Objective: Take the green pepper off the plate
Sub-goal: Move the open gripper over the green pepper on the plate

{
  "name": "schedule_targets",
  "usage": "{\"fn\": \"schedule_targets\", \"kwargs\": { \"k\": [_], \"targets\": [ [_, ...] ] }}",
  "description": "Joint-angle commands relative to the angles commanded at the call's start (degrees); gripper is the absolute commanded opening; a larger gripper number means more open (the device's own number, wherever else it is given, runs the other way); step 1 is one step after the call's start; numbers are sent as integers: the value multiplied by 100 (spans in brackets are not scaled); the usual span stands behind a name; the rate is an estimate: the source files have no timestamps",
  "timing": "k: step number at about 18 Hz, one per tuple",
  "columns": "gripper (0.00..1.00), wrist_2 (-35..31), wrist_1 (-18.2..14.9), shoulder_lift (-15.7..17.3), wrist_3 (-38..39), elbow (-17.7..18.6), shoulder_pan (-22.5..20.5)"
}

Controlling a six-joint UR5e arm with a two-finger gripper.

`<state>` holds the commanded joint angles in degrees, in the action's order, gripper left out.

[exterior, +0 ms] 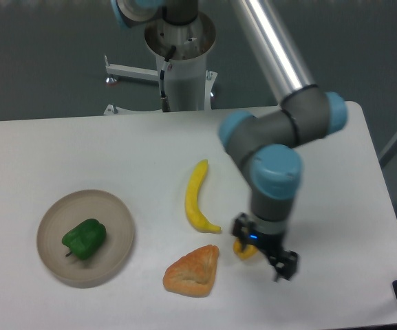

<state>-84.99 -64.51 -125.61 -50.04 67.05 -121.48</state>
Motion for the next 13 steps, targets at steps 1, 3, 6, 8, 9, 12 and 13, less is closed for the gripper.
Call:
{"fn": "schedule_targets", "kwargs": {
  "k": [1,3,6,8,9,12,13],
  "targets": [
    [100,9,17,71,343,114,114],
    [100,26,26,159,993,273,343],
    [100,245,53,238,1803,422,589],
    [100,430,62,282,2129,545,730],
    [100,474,70,300,2191,624,800],
    [100,510,263,405,2375,905,967],
    [100,519,455,405,2603,976,1003]
  ]
}}
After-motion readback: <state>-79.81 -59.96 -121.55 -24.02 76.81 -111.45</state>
